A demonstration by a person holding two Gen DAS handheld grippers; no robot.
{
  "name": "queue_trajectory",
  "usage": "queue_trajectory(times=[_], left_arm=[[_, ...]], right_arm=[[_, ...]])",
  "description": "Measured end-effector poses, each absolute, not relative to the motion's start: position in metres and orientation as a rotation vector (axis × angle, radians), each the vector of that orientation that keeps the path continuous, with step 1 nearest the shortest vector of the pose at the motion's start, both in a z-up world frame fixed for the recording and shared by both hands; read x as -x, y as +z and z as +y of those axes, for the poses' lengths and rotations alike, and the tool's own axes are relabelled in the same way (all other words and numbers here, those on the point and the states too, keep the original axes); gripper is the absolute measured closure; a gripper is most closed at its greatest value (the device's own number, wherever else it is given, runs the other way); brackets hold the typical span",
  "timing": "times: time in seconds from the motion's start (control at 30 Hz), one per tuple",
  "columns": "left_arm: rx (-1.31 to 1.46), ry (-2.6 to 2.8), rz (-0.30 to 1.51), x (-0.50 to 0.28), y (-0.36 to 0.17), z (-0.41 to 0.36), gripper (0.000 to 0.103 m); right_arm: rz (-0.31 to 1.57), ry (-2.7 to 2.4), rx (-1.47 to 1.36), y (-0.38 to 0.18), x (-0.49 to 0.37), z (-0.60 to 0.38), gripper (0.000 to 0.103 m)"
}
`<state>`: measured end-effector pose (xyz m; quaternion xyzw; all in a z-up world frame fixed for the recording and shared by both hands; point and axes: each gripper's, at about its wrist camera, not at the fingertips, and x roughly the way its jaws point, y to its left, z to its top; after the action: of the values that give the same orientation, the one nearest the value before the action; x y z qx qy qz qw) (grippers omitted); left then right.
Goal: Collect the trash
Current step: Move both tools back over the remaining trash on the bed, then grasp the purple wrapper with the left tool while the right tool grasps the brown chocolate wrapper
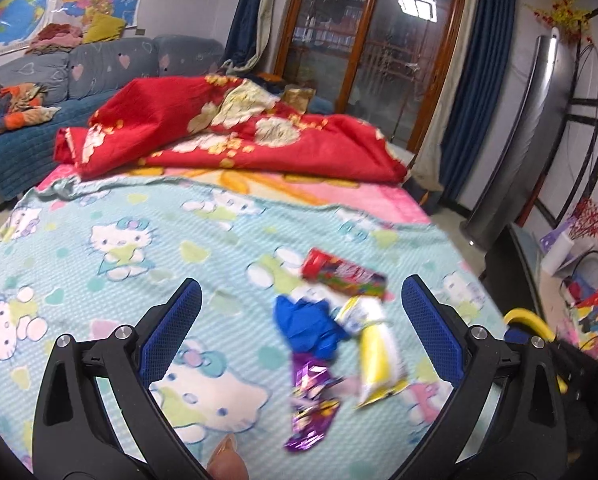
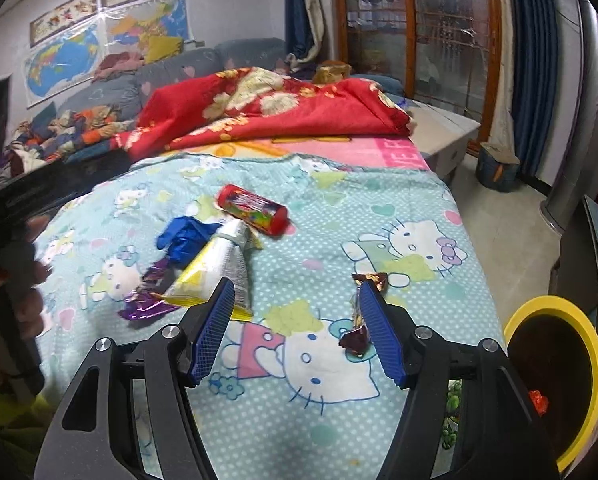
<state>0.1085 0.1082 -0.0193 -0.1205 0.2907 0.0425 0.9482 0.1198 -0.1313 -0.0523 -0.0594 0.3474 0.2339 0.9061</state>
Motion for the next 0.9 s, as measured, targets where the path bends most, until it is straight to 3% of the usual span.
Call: queue_trajectory(times=[0.4,0.5,0.77,0.9], left_arm=[[0.255,0.029,0.787,-0.111,-0.07,0.108,0.013],[0.257,0.017,0.847,-0.114,-0.086,0.105,0.023],[0.223,-0.002,0.902,-0.116,-0.103,0.096,0.05],[0.219,-0.015,0.902,-0.116,-0.103,0.093,0.071]], right_arm=[[0.88,0.349,0.073,-0.093,-0.168,-0.15,0.041],[0.931,0.351,0.036,-0.103,-0.175,-0.154,0.044],[0.921,0.357,0.062,-0.11,-0.169,-0.153,0.075],[0.92,0.37,0.055,-0.11,-0.167,-0.153,0.084]])
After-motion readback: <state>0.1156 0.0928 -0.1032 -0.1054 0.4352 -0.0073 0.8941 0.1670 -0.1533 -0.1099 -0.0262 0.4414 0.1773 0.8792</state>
